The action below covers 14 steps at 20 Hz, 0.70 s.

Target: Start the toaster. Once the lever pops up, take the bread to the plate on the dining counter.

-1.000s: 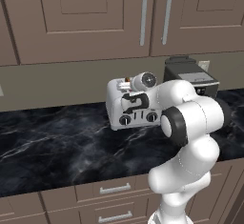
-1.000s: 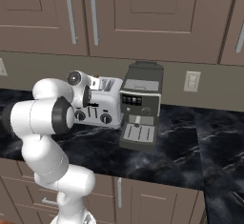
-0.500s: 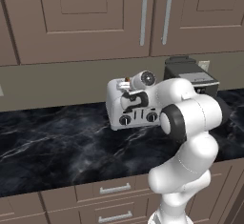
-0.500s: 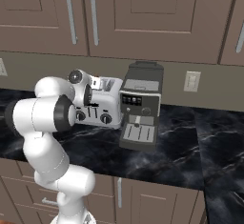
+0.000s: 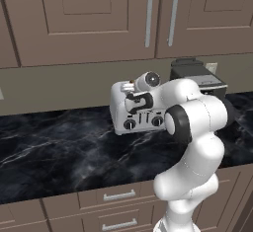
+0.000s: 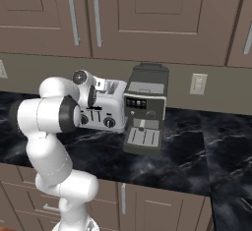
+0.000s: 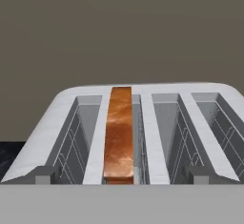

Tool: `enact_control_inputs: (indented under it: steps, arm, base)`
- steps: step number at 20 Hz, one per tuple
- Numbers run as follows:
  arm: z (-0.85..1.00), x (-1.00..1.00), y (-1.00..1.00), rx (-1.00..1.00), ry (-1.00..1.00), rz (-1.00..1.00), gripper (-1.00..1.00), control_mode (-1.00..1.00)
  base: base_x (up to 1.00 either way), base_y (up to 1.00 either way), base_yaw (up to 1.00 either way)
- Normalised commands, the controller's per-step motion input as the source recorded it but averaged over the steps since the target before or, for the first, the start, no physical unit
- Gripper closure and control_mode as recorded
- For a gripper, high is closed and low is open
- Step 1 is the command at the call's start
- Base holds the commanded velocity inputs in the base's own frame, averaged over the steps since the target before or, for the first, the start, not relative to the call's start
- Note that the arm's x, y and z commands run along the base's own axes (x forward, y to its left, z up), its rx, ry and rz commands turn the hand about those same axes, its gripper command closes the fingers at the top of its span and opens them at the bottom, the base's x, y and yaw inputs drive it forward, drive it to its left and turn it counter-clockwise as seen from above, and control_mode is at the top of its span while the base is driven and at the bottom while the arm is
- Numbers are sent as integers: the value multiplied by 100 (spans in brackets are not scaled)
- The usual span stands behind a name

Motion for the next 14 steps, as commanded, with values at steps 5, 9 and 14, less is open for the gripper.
enact_control_inputs:
  steps: [5, 9, 14]
  arm:
    - [0, 13, 0, 0, 1, 0, -100, -100]
    - [0, 10, 0, 0, 1, 0, -100, -100]
    - [0, 8, 0, 0, 2, 0, -100, -100]
  base:
    - [0, 0, 0]
    - [0, 0, 0]
    - [0, 0, 0]
